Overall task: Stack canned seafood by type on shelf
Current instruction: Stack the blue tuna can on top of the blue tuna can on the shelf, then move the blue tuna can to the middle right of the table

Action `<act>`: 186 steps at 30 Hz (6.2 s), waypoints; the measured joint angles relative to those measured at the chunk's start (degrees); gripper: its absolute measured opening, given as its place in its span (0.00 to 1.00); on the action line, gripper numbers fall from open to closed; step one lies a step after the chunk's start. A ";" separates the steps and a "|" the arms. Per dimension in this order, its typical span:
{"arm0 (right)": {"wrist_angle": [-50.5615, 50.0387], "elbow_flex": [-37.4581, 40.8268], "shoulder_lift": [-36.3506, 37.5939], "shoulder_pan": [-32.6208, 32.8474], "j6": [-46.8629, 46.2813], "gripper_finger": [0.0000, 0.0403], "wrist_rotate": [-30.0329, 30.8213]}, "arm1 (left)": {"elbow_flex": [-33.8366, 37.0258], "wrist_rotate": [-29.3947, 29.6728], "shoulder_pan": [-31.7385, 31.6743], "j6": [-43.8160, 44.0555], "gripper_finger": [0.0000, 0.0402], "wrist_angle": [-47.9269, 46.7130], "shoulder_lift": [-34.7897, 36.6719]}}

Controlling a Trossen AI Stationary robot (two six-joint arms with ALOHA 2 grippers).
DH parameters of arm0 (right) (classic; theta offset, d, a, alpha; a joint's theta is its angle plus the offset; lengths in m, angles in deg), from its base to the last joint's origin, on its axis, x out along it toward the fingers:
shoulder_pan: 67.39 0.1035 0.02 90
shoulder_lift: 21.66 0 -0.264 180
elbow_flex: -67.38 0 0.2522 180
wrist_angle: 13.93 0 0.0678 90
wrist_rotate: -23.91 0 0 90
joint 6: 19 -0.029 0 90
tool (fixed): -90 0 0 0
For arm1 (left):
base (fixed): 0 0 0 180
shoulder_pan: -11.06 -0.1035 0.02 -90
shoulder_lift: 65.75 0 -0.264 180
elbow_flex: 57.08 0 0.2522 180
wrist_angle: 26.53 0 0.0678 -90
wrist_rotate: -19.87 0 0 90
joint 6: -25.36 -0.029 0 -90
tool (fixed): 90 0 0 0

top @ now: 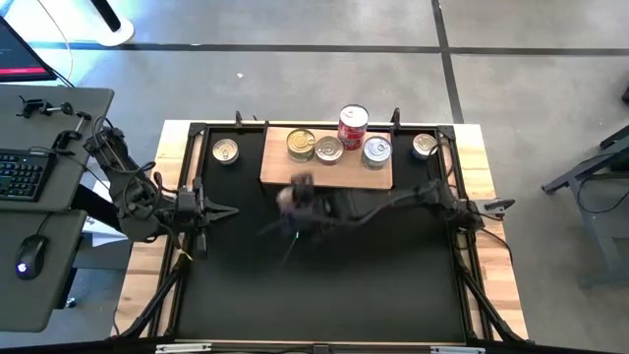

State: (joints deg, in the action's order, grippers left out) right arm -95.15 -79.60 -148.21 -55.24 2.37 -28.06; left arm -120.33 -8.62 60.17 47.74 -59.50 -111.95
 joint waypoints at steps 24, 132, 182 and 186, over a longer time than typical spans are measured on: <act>-9.15 7.15 8.31 -16.81 -4.15 0.45 7.10 | 0.00 0.64 0.01 6.01 0.00 -8.82 -0.20; -17.50 46.26 44.61 -9.35 -66.47 0.58 -5.61 | 0.04 -35.32 -25.14 -2.67 0.00 0.09 -10.56; 33.06 89.02 41.27 -63.37 -58.27 0.00 -10.89 | 0.00 -53.16 -48.33 -3.02 0.00 14.83 2.71; 28.88 88.97 41.62 -63.37 -52.12 0.00 -13.58 | 0.00 -51.15 -48.33 -4.83 0.00 13.89 2.89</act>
State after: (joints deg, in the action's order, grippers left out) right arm -66.28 9.37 -106.59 -118.61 -49.75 -41.63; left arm -120.33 -59.77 11.84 42.91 -45.61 -109.06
